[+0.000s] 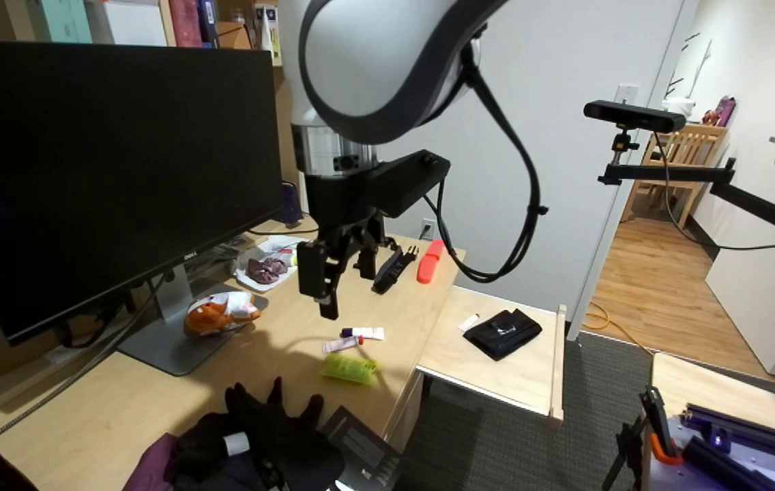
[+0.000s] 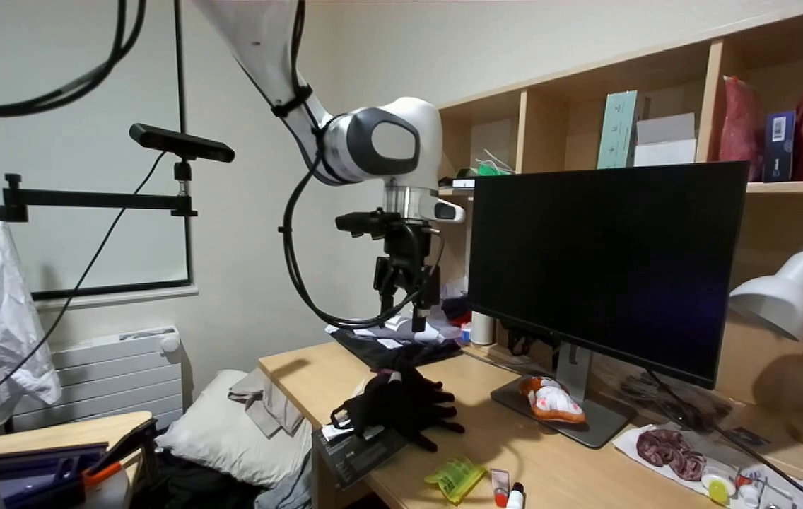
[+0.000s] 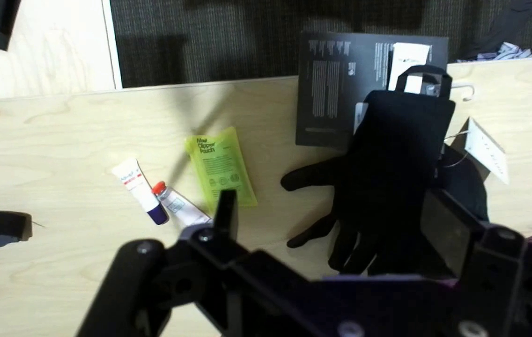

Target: Put the left tube in the black purse

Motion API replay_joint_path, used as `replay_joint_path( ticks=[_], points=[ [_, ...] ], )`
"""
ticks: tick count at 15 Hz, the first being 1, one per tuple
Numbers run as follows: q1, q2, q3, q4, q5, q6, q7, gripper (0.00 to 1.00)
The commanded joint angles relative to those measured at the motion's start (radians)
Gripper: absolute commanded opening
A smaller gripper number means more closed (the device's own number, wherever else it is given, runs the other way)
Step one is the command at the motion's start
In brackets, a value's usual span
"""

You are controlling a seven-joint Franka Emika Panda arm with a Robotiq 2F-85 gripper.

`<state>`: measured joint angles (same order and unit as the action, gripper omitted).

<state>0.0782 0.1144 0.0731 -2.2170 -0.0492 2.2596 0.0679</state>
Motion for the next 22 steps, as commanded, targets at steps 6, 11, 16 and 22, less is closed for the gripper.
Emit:
replay_joint_path(
  ticks=[6,11,16,22],
  points=[
    [-0.038,0.195,-0.106,0.144,-0.126,0.063,-0.025,1.00],
    [-0.041,0.202,-0.111,0.141,-0.105,0.057,-0.018,1.00],
    [-0.065,0.240,-0.108,0.139,-0.123,0.201,-0.139,1.00],
    [-0.168,0.354,-0.087,0.237,-0.049,0.155,-0.369,1.00]
  ],
)
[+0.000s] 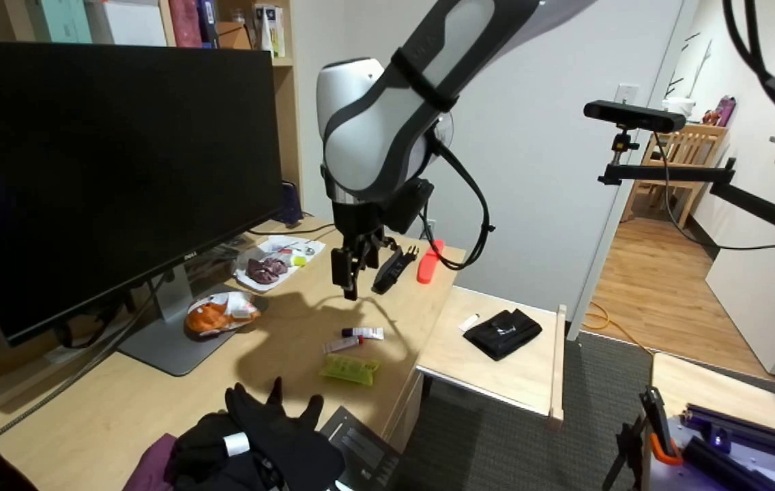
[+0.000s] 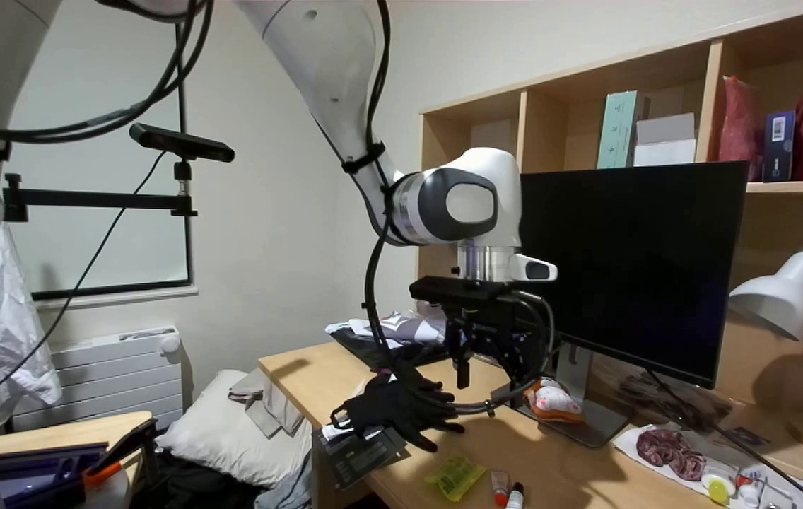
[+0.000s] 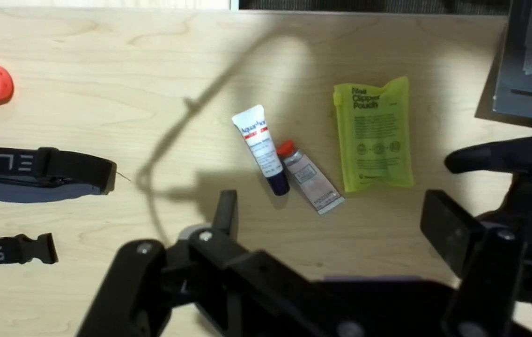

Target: Put the left tube in the black purse

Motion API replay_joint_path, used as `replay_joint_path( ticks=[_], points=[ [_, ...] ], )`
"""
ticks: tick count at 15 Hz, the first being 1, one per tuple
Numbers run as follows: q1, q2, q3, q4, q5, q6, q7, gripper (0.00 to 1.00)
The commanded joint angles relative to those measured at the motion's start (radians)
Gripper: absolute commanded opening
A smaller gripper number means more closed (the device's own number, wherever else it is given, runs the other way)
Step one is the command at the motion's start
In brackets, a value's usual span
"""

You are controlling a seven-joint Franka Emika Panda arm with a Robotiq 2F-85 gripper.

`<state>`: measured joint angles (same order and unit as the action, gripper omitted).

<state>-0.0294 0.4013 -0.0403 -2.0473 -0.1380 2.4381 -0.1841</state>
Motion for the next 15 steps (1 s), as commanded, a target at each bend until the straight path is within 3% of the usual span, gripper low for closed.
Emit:
replay_joint_path(
  ticks=[1,7,15],
  points=[
    [-0.078,0.088,0.032,0.084,0.050,-0.024,-0.150,1.00],
    [-0.165,0.200,0.078,0.162,0.122,-0.015,-0.267,1.00],
    [-0.153,0.226,0.059,0.162,0.091,-0.004,-0.233,1.00]
  ],
)
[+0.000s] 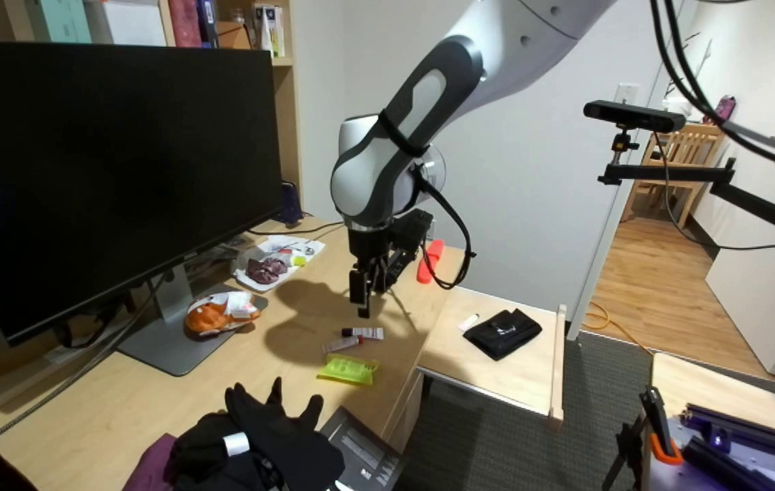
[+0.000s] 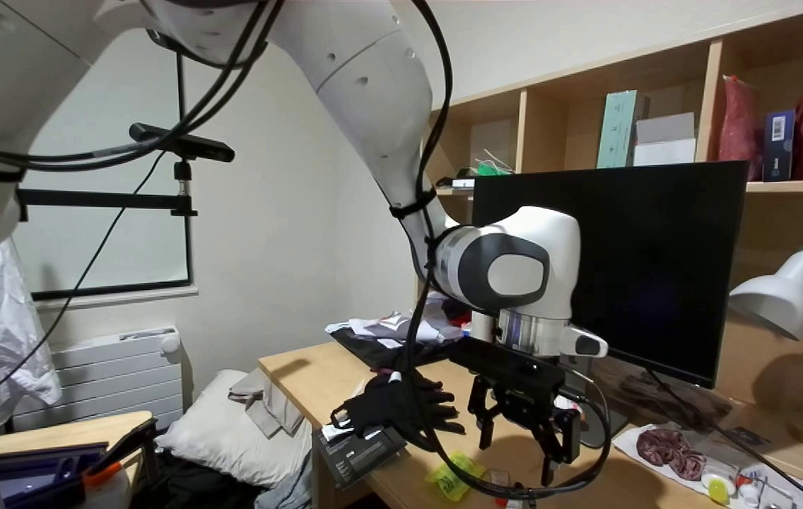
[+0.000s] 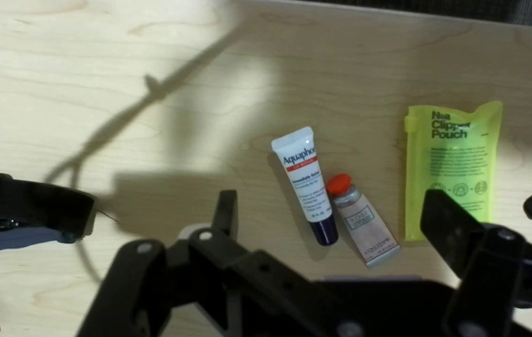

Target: Put the left tube in the black purse

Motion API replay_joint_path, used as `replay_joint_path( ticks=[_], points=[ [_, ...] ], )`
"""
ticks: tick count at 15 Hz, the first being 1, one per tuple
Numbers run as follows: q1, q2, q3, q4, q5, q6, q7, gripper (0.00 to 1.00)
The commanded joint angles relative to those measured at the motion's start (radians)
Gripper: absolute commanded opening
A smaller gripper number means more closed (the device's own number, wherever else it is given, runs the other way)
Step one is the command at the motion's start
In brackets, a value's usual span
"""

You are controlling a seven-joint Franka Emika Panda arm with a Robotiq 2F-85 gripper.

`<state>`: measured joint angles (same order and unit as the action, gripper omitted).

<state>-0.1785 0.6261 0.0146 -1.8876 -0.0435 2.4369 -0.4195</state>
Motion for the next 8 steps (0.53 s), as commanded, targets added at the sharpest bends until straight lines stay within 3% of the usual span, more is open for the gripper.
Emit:
replay_joint_path(
  ticks=[1,8],
  points=[
    [0.003,0.005,-0.003,0.002,-0.028,0.000,-0.013,1.00],
    [0.004,0.085,0.000,0.029,-0.139,0.011,-0.096,1.00]
  ],
)
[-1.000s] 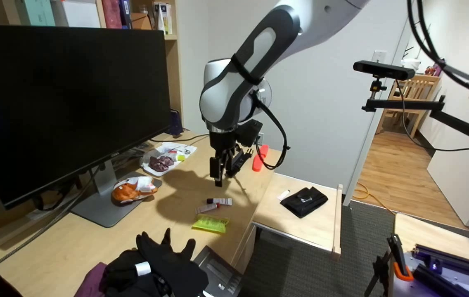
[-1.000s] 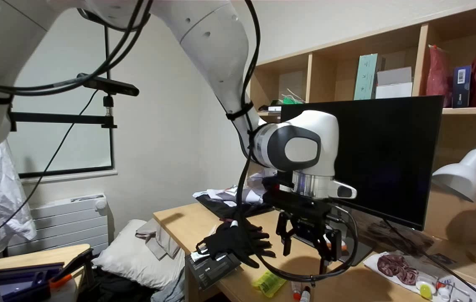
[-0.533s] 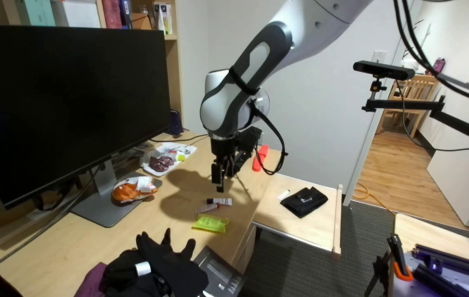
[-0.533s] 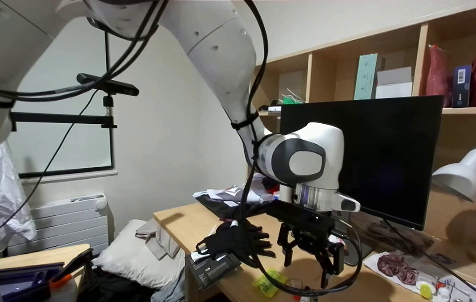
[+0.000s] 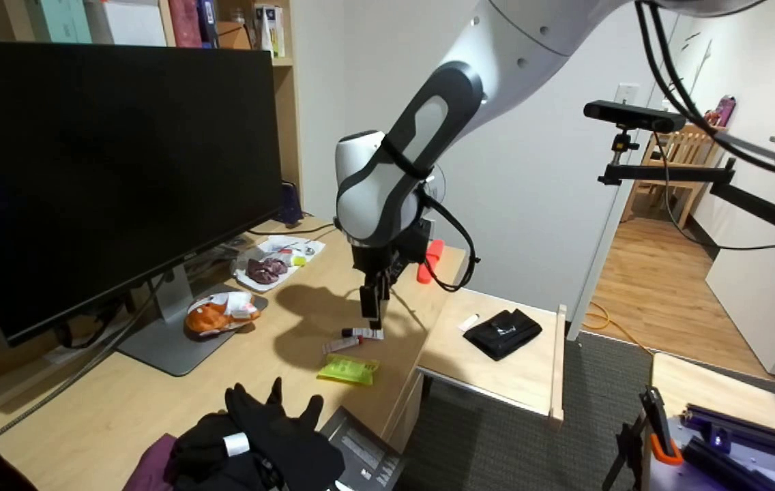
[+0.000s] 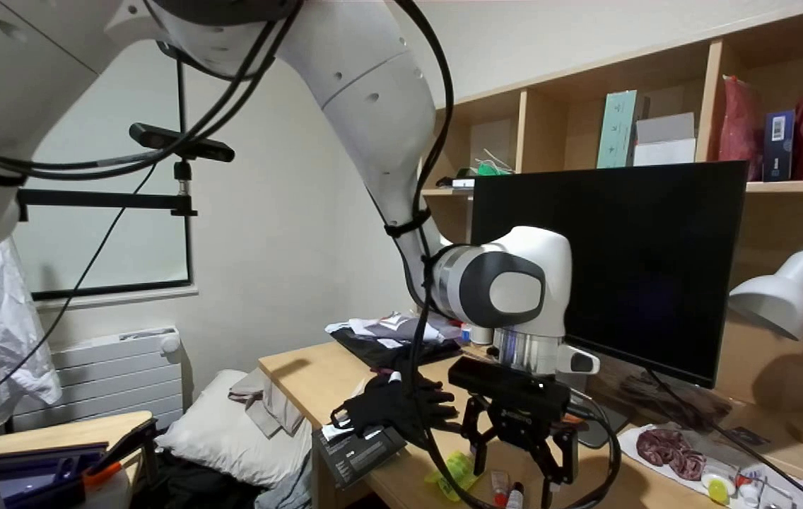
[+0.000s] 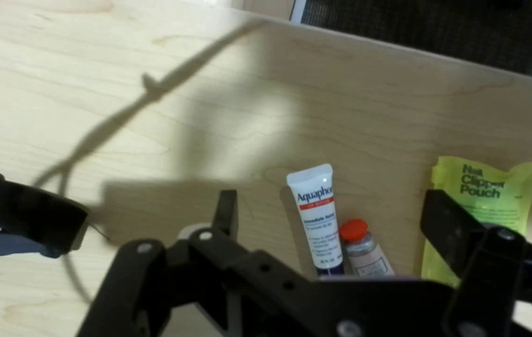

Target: Put the left tube in the black purse

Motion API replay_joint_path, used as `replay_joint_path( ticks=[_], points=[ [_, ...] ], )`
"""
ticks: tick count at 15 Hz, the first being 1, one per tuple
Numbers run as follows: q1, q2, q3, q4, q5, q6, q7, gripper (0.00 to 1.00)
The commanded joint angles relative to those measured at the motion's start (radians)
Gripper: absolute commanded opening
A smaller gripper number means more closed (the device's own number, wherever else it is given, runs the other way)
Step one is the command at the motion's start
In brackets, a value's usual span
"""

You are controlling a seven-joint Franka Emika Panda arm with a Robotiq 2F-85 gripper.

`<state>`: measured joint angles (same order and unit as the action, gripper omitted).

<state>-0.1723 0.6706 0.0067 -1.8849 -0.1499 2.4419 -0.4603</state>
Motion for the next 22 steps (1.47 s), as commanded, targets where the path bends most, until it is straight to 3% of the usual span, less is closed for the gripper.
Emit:
replay_joint_path(
  ticks=[1,19,20,22],
  points=[
    [-0.001,0.052,0.011,0.029,-0.038,0.009,-0.070,1.00],
    [0.035,0.202,0.062,0.189,-0.047,0.057,-0.105,1.00],
    [0.036,0.203,0.064,0.193,-0.047,0.057,-0.105,0.84],
    [0.037,0.207,0.061,0.197,-0.051,0.066,-0.104,0.67]
  ],
)
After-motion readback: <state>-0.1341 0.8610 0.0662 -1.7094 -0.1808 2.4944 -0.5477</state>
